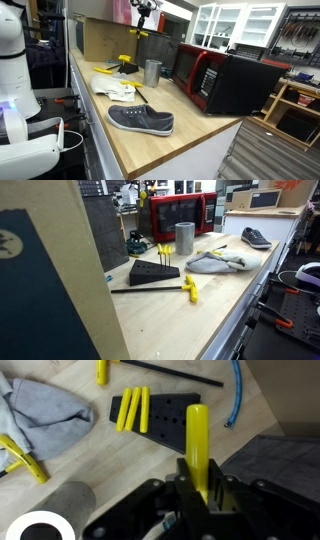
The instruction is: Remove the yellow object from the silver tin and put it on the black platform
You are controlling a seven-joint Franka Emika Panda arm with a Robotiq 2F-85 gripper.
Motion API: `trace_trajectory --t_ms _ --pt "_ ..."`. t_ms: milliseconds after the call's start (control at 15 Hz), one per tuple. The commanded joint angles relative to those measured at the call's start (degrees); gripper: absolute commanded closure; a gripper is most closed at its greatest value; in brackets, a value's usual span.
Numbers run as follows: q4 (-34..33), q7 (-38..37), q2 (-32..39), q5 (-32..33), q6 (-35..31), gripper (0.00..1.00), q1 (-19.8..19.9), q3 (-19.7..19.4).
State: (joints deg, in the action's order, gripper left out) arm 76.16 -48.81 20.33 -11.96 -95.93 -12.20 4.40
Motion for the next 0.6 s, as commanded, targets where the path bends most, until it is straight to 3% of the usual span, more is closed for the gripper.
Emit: trace_trajectory --t_ms 0,533 --pt "-0.63 -2.01 1.69 0.60 1.05 0.94 -0.37 0.17" --pt "-3.95 -4.67 5.78 0.91 4.93 0.94 -3.08 0.92"
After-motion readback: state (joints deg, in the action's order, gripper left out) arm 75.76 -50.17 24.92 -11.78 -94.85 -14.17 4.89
